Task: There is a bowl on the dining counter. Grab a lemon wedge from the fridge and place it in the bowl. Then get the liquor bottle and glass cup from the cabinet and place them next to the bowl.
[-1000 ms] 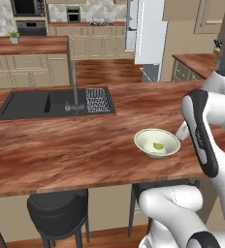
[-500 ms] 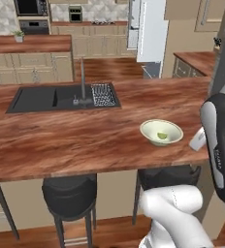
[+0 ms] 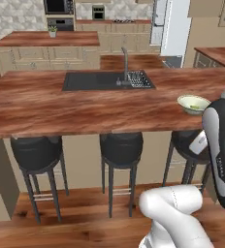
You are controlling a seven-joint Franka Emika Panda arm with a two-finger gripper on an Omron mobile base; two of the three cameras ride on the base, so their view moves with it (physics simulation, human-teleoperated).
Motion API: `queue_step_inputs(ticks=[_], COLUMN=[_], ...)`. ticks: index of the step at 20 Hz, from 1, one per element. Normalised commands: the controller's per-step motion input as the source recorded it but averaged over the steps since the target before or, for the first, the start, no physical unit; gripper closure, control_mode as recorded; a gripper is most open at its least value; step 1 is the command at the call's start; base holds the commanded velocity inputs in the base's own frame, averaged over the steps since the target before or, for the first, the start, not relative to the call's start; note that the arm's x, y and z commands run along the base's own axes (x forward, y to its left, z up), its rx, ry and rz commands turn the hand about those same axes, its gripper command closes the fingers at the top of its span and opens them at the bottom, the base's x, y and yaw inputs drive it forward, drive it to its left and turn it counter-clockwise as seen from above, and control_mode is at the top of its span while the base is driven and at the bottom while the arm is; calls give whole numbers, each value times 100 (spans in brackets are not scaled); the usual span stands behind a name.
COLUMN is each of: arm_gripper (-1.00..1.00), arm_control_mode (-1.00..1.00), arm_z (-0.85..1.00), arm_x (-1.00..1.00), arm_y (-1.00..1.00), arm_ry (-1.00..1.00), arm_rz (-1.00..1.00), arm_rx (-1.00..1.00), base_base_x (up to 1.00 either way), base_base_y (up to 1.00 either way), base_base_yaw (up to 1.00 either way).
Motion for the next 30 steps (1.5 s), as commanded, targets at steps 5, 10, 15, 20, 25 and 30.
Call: queue_step_inputs(ticks=[5, 10, 15, 20, 25, 30], arm_gripper=[-100, -100, -100, -100, -100, -100], arm_control_mode=[100, 100, 100, 100, 100, 100], arm_z=[0, 0, 0, 0, 0, 0], arm_x=[0, 0, 0, 0, 0, 0], arm_y=[0, 0, 0, 0, 0, 0], arm_ry=[0, 0, 0, 0, 0, 0], arm_rz=[0, 0, 0, 0, 0, 0], arm_rx=[0, 0, 0, 0, 0, 0], base_base_x=[-31, -9, 4, 26, 38, 28], base_base_y=[100, 100, 100, 100, 100, 100], base_base_yaw=[25, 18, 5, 0, 0, -2])
